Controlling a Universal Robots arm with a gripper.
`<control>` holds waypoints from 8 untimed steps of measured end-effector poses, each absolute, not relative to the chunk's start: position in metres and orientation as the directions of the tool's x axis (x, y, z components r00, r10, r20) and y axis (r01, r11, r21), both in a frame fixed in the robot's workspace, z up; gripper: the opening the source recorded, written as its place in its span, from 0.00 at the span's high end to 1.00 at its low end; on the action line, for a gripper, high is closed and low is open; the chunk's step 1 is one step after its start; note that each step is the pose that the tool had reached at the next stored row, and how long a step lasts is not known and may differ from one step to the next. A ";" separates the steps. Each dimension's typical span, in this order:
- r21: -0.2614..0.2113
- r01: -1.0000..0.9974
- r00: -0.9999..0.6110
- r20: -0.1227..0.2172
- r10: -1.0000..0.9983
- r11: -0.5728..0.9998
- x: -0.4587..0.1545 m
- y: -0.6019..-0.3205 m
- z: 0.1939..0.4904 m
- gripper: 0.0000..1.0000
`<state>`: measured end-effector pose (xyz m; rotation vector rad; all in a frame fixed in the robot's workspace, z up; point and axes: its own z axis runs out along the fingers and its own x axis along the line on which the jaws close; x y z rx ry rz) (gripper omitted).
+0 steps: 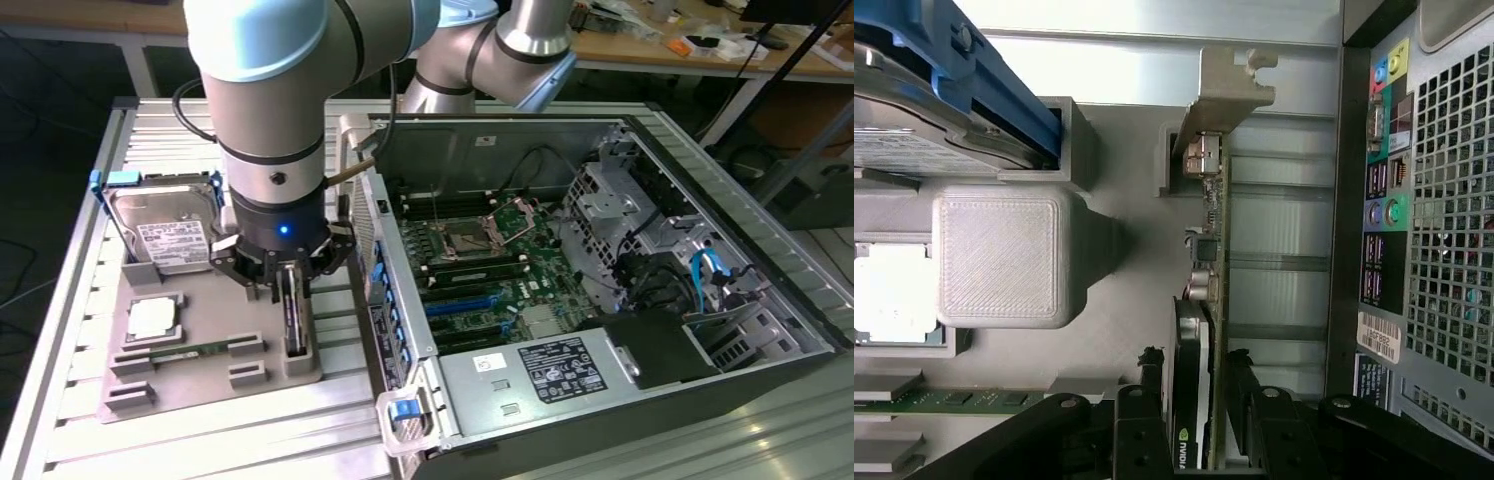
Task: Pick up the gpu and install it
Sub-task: 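Pick up the gpu and move the gpu toward the slot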
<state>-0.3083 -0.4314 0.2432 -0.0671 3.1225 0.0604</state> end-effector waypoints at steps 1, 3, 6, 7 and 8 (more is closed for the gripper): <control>0.038 -0.043 -0.999 -0.019 -0.043 0.998 -0.308 -0.431 0.243 0.61; 0.038 -0.043 -0.999 -0.019 -0.043 0.998 -0.308 -0.431 0.243 0.61; 0.038 -0.043 -0.999 -0.019 -0.043 0.998 -0.308 -0.431 0.243 0.63; 0.038 -0.043 -0.999 -0.018 -0.043 0.998 -0.308 -0.431 0.243 0.69; 0.038 -0.043 -0.999 -0.019 -0.043 0.998 -0.308 -0.431 0.243 0.73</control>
